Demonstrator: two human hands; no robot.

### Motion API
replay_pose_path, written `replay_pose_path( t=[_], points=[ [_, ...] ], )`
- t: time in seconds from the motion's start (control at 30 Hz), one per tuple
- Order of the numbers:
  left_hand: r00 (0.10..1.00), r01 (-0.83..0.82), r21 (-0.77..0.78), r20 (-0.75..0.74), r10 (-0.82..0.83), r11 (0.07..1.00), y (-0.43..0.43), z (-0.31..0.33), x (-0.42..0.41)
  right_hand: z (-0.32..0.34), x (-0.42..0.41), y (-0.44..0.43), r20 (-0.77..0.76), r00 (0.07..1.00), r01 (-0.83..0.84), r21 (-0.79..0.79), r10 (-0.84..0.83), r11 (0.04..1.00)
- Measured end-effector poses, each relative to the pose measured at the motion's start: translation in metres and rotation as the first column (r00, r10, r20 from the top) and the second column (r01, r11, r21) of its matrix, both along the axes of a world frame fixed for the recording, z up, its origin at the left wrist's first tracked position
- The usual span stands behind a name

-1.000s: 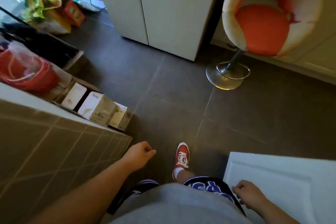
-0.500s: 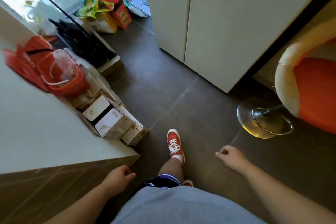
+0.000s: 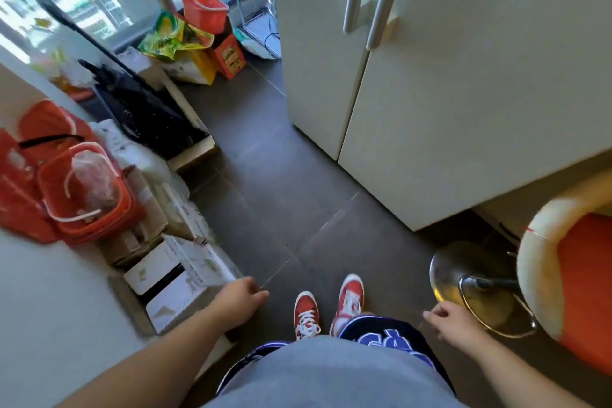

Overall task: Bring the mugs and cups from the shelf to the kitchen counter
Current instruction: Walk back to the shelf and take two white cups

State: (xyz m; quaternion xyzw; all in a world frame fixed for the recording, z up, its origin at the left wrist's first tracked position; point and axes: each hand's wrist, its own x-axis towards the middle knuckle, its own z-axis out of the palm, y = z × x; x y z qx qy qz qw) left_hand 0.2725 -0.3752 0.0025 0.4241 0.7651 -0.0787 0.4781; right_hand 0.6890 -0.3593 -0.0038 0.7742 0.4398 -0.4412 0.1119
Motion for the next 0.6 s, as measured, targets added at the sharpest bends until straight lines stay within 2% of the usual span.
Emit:
replay_pose_path(
  t=[0.2, 0.33, 0.47, 0.6],
  points=[
    [0.997, 0.056, 0.099, 0.052, -0.061, 0.994, 0.131, 0.004, 0.02, -0.022, 0.031, 0.072, 0.043, 0.997, 0.065, -0.113, -0.061, 0.991],
    [0.998, 0.034, 0.091, 0.041, -0.038, 0.995, 0.198, 0.0, 0.02, -0.032, 0.026, 0.151, 0.057, 0.997, 0.049, -0.1, -0.044, 0.994],
    [0.998, -0.054, 0.046, 0.017, 0.053, 0.997, 0.231, 0.005, 0.0, -0.026, -0.006, 0.25, 0.011, 0.998, -0.068, -0.099, 0.069, 0.993],
    [0.974, -0.224, 0.01, -0.007, 0.225, 0.974, 0.233, 0.012, -0.038, -0.014, -0.073, 0.351, -0.05, 0.97, -0.242, -0.06, 0.239, 0.968]
  ],
)
